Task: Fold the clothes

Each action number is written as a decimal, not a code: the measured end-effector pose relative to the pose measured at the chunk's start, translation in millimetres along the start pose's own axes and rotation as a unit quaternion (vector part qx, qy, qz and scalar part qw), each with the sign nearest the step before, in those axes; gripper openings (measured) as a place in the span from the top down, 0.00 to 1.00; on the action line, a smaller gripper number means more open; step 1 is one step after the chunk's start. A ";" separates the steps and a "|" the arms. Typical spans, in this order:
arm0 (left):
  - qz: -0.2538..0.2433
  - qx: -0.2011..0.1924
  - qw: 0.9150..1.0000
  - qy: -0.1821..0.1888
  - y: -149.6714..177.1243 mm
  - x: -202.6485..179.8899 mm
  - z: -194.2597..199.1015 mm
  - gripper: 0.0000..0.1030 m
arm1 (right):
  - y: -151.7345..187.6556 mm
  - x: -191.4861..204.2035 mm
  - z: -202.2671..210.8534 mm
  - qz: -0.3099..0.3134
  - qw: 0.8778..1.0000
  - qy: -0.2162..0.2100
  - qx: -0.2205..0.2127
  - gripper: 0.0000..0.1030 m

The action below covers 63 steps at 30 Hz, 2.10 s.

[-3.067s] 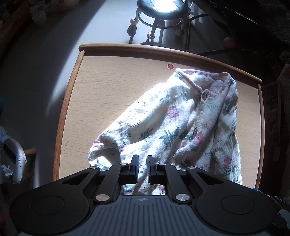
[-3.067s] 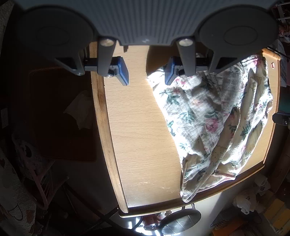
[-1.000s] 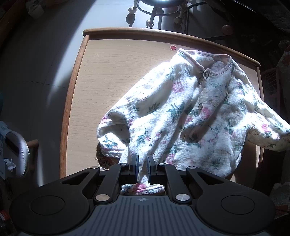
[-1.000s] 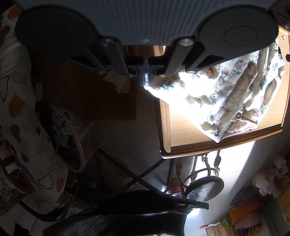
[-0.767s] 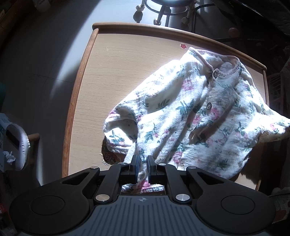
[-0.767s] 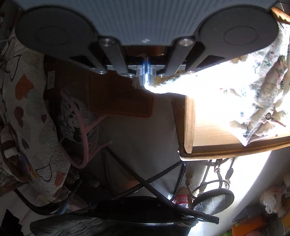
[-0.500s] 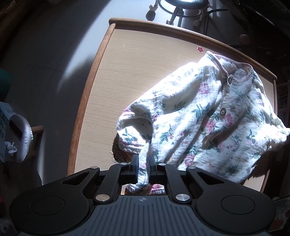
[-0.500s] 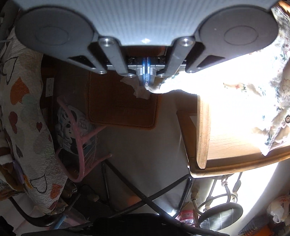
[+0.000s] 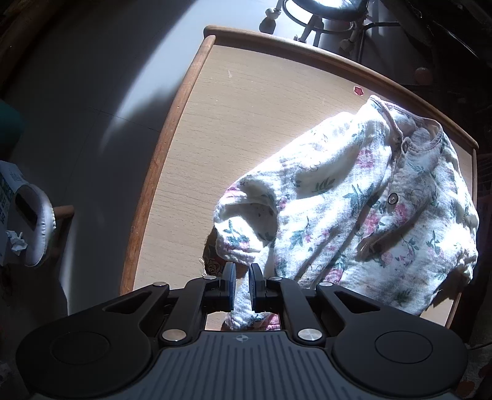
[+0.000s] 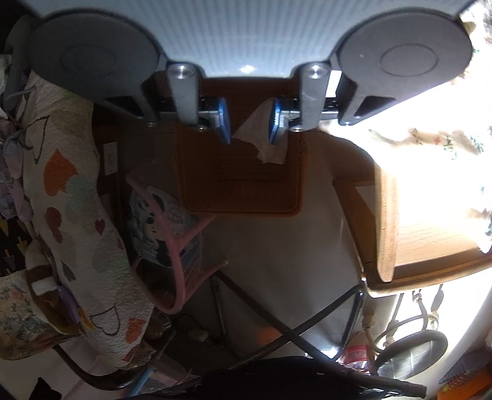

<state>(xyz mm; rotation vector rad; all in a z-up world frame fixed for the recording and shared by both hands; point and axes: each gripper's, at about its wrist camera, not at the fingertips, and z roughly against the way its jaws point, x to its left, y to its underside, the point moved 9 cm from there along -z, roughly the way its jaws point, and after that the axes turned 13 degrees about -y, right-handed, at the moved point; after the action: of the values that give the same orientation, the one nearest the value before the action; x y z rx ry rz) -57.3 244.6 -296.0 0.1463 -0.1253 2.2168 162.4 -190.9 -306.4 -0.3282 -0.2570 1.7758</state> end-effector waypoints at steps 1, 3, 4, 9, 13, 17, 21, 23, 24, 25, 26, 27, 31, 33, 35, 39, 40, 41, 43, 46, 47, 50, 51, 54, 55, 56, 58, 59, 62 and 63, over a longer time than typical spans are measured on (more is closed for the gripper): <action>0.020 0.008 1.000 0.010 -2.5 4.7 -2.3 0.87 | 0.8 -3.5 4.5 -0.003 1.000 0.003 -0.005 0.68; 0.057 0.016 0.998 0.025 -6.6 14.2 -5.8 0.87 | 3.8 -7.0 15.9 -0.013 1.000 0.001 -0.014 0.67; 0.071 0.016 0.997 0.030 -8.7 19.1 -7.4 0.87 | 5.7 -7.2 22.2 -0.020 1.000 -0.003 -0.019 0.67; 0.082 0.010 0.996 0.025 -13.7 35.5 -18.7 0.87 | 22.1 8.4 53.9 -0.040 0.998 -0.038 -0.035 0.66; 0.072 0.008 0.995 0.063 -14.8 31.4 -29.1 0.87 | 34.1 42.3 72.8 -0.039 0.996 -0.077 -0.035 0.66; 0.063 0.006 0.994 0.084 -15.6 21.1 -36.7 0.87 | 50.2 81.6 88.5 -0.036 0.992 -0.114 -0.031 0.66; 0.062 0.006 0.994 0.087 -16.7 15.7 -43.5 0.87 | 63.7 117.2 97.7 -0.035 0.989 -0.141 -0.018 0.66; 0.062 0.006 0.995 0.084 -17.9 14.9 -48.5 0.87 | 68.2 129.9 101.5 -0.032 0.988 -0.150 -0.013 0.66; 0.061 0.007 0.995 0.083 -18.3 14.6 -50.7 0.87 | 70.3 136.2 103.4 -0.030 0.987 -0.154 -0.011 0.66; 0.062 0.010 0.995 0.082 -18.7 14.5 -53.6 0.87 | 72.0 141.8 105.4 -0.028 0.987 -0.158 -0.009 0.66; 0.063 0.012 0.995 0.082 -18.9 14.3 -56.4 0.86 | 73.4 146.4 107.0 -0.026 0.987 -0.161 -0.008 0.66; 0.064 0.014 0.994 0.083 -18.8 14.2 -58.3 0.86 | 74.2 149.7 107.8 -0.024 0.986 -0.164 -0.007 0.66; 0.065 0.020 0.994 0.085 -18.6 13.8 -64.4 0.86 | 73.2 157.2 107.9 -0.024 0.986 -0.162 -0.004 0.66; 0.064 0.020 0.994 0.087 -18.5 13.1 -67.0 0.86 | 71.4 160.7 108.6 -0.028 0.986 -0.162 -0.003 0.66; 0.067 0.020 0.993 0.092 -18.4 12.7 -68.1 0.86 | 70.4 166.9 110.2 -0.027 0.986 -0.164 -0.004 0.66; 0.072 0.023 0.992 0.097 -19.2 12.8 -66.1 0.86 | 70.5 180.8 109.5 -0.017 0.985 -0.172 -0.001 0.66; 0.076 0.025 0.992 0.102 -19.0 14.1 -64.9 0.86 | 70.9 185.0 109.3 -0.016 0.985 -0.174 0.000 0.66; 0.079 0.025 0.991 0.108 -18.7 14.9 -63.3 0.86 | 71.4 188.5 109.0 -0.014 0.984 -0.177 0.002 0.66; 0.080 0.020 0.989 0.121 -18.3 14.7 -59.6 0.86 | 72.8 194.9 108.5 -0.012 0.983 -0.182 0.004 0.66; 0.072 0.011 0.988 0.133 -15.9 12.7 -57.8 0.86 | 75.3 203.4 108.2 -0.010 0.982 -0.188 0.009 0.66; 0.072 0.008 0.988 0.134 -15.2 12.7 -58.3 0.86 | 76.1 205.5 108.3 -0.010 0.982 -0.189 0.010 0.66; 0.083 0.003 0.987 0.137 -13.4 14.9 -61.2 0.85 | 78.6 210.6 107.9 -0.009 0.981 -0.192 0.014 0.66; 0.084 0.003 0.987 0.139 -13.0 14.8 -61.7 0.83 | 79.5 211.9 107.4 -0.008 0.981 -0.193 0.016 0.66; 0.085 -0.001 0.987 0.133 -13.3 14.8 -59.6 0.80 | 81.5 214.1 105.6 -0.009 0.981 -0.193 0.020 0.66; 0.089 -0.008 0.987 0.131 -14.1 16.0 -56.7 0.79 | 82.0 214.5 105.1 -0.010 0.981 -0.193 0.022 0.66; 0.092 -0.014 0.987 0.129 -14.7 17.1 -53.1 0.79 | 82.3 214.9 104.5 -0.012 0.981 -0.193 0.023 0.66; 0.089 -0.016 0.989 0.121 -13.9 18.5 -49.3 0.67 | 82.7 215.9 103.0 -0.014 0.981 -0.192 0.027 0.66; 0.087 -0.015 0.989 0.116 -13.1 19.2 -48.7 0.63 | 82.8 216.6 102.4 -0.015 0.981 -0.192 0.029 0.66; 0.084 -0.016 0.990 0.112 -14.1 21.0 -50.3 0.58 | 82.7 220.5 101.8 -0.012 0.980 -0.194 0.031 0.66; 0.083 -0.015 0.990 0.111 -14.7 21.6 -51.5 0.58 | 82.9 222.0 101.7 -0.010 0.980 -0.195 0.032 0.66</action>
<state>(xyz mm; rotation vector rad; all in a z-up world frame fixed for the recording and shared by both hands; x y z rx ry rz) -61.7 277.8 -343.0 -0.1315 -0.0495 2.3791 4.1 7.0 -258.4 0.0725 -0.4773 1.8142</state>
